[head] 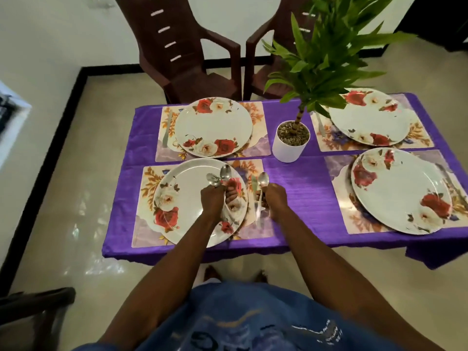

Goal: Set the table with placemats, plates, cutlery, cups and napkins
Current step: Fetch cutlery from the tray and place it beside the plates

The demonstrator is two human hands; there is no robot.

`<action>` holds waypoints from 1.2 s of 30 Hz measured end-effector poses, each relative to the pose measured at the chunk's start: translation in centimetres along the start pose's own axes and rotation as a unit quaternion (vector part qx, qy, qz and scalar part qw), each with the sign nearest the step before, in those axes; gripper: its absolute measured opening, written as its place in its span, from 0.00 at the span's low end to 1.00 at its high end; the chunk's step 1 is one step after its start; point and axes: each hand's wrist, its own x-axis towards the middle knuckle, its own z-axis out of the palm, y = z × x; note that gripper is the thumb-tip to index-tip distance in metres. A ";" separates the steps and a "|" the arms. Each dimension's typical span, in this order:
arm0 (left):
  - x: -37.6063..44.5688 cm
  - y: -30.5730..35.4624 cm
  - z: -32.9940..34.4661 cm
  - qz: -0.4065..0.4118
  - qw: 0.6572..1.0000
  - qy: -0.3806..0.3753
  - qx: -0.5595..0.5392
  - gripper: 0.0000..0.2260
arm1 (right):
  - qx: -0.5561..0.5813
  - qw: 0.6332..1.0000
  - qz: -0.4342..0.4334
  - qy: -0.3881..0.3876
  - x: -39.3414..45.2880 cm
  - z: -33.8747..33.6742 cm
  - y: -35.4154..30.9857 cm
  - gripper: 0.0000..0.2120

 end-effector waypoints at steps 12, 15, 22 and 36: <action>0.9 -1.6 -2.5 -0.002 1.000 0.026 -0.011 0.07 | -0.161 0.981 0.014 0.111 2.2 0.0 1.7 0.04; 1.3 -1.4 -2.9 0.008 1.000 0.022 0.001 0.06 | -0.200 0.973 0.028 0.115 1.5 0.3 1.8 0.11; 1.8 -1.8 -3.9 0.006 1.000 0.015 0.027 0.08 | -0.235 0.963 0.005 0.132 2.4 0.5 1.5 0.13; 2.1 -2.2 -4.7 0.005 1.000 0.022 0.020 0.08 | -0.265 0.957 -0.041 0.108 3.8 -0.2 2.1 0.13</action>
